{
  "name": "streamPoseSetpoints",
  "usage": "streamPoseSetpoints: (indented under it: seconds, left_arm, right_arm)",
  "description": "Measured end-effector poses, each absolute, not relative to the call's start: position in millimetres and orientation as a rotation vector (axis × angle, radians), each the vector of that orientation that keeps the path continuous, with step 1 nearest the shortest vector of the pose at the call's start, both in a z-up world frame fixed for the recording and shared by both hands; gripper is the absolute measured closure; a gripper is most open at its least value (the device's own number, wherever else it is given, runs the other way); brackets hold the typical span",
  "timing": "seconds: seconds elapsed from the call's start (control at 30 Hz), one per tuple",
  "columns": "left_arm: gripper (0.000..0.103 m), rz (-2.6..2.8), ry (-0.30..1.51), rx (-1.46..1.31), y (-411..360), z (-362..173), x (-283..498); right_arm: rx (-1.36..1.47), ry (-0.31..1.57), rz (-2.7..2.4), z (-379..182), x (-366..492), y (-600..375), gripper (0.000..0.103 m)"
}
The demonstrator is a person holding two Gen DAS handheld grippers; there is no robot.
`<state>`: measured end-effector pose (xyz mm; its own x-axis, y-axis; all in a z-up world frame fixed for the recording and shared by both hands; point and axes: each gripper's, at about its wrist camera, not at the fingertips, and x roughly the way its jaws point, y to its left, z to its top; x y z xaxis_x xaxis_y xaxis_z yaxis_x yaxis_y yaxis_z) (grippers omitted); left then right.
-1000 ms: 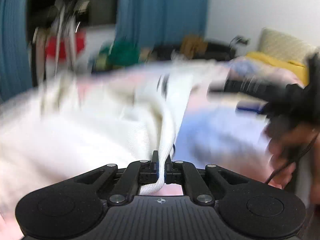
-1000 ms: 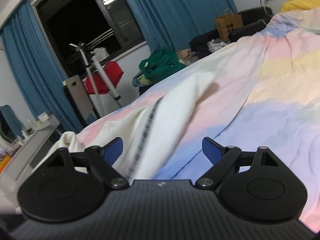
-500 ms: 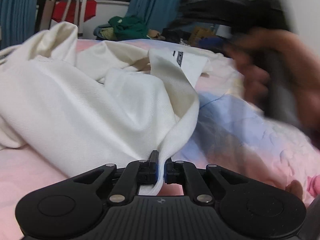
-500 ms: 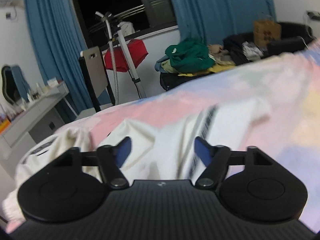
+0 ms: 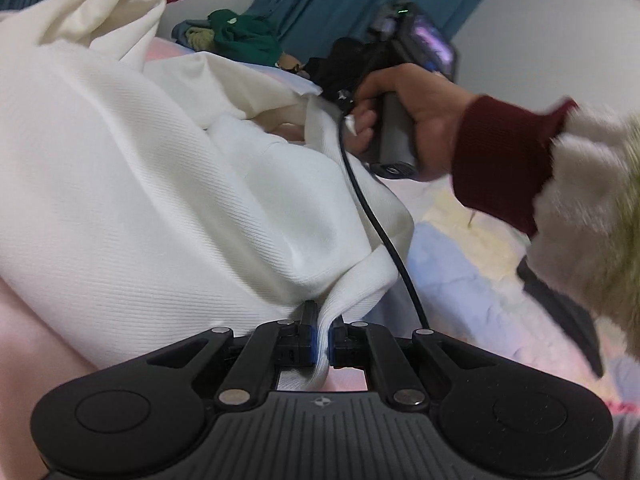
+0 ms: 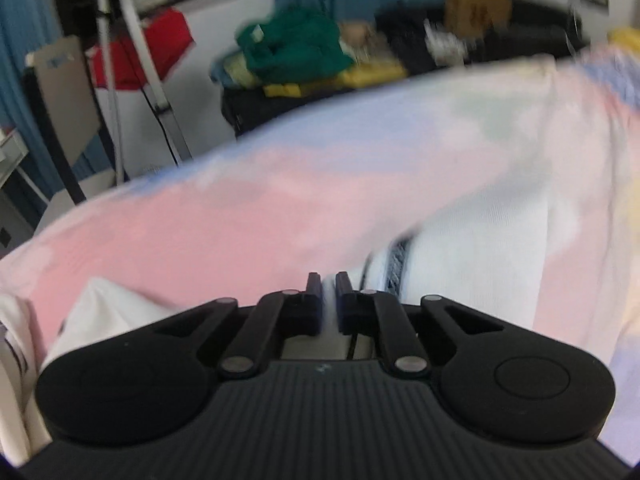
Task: Fold clothes
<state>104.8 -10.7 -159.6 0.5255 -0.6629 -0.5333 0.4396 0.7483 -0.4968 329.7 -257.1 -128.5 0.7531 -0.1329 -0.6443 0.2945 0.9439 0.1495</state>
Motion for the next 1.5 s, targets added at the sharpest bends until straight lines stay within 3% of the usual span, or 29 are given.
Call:
streamPoseSetpoints:
  seconds: [0.2, 0.33, 0.6, 0.7, 0.8, 0.87, 0.93, 1.0, 1.1, 1.3, 1.37, 1.4, 1.43, 1.5]
  left_arm:
    - [0.098, -0.729, 0.642, -0.328, -5.7, -140.1, 88.4]
    - [0.098, -0.728, 0.601, -0.300, -6.3, -130.4, 77.4]
    - [0.097, -0.610, 0.680, -0.188, -15.7, -133.0, 63.5]
    - [0.096, -0.587, 0.673, -0.140, -19.3, -126.3, 54.0]
    - [0.095, -0.569, 0.679, -0.119, -21.2, -126.1, 59.1]
    - [0.095, -0.557, 0.691, -0.116, -24.1, -127.0, 59.7]
    - [0.094, -0.548, 0.700, -0.112, -26.7, -128.4, 60.4]
    - [0.094, -0.543, 0.705, -0.107, -27.8, -129.9, 60.9]
    - [0.093, -0.537, 0.716, -0.112, -27.3, -132.2, 64.1]
    - [0.093, -0.532, 0.739, -0.140, -27.3, -136.5, 69.3]
    - [0.093, -0.533, 0.744, -0.148, -27.2, -138.0, 71.5]
    - [0.093, -0.535, 0.744, -0.153, -27.0, -138.5, 72.7]
    - [0.093, -0.539, 0.742, -0.158, -26.5, -138.7, 73.7]
    - [0.093, -0.547, 0.736, -0.169, -24.6, -138.9, 74.5]
  right_arm:
    - [0.324, 0.329, -0.243, -51.9, 255.2, -298.5, 0.097]
    - [0.382, 0.163, -0.357, -39.7, 176.0, -344.5, 0.097]
    - [0.900, 0.439, -0.529, -148.3, 68.9, -436.8, 0.096]
    - [1.158, 0.470, -0.496, -175.7, 46.8, -459.2, 0.095]
    - [1.218, 0.462, -0.443, -184.1, 40.3, -468.6, 0.094]
    - [1.219, 0.476, -0.442, -189.3, 39.3, -472.2, 0.087]
    - [1.220, 0.485, -0.448, -194.2, 38.9, -475.8, 0.059]
    - [1.220, 0.480, -0.479, -197.9, 40.5, -479.6, 0.047]
    - [1.190, 0.472, -0.519, -202.7, 45.6, -485.6, 0.044]
    - [1.016, 0.516, -0.472, -219.9, 88.4, -491.9, 0.045]
    - [0.944, 0.512, -0.486, -220.6, 98.8, -490.5, 0.056]
    - [0.908, 0.509, -0.500, -219.4, 103.2, -488.9, 0.078]
    - [0.872, 0.502, -0.509, -216.6, 106.4, -486.8, 0.090]
    - [0.805, 0.455, -0.516, -203.0, 109.4, -480.3, 0.094]
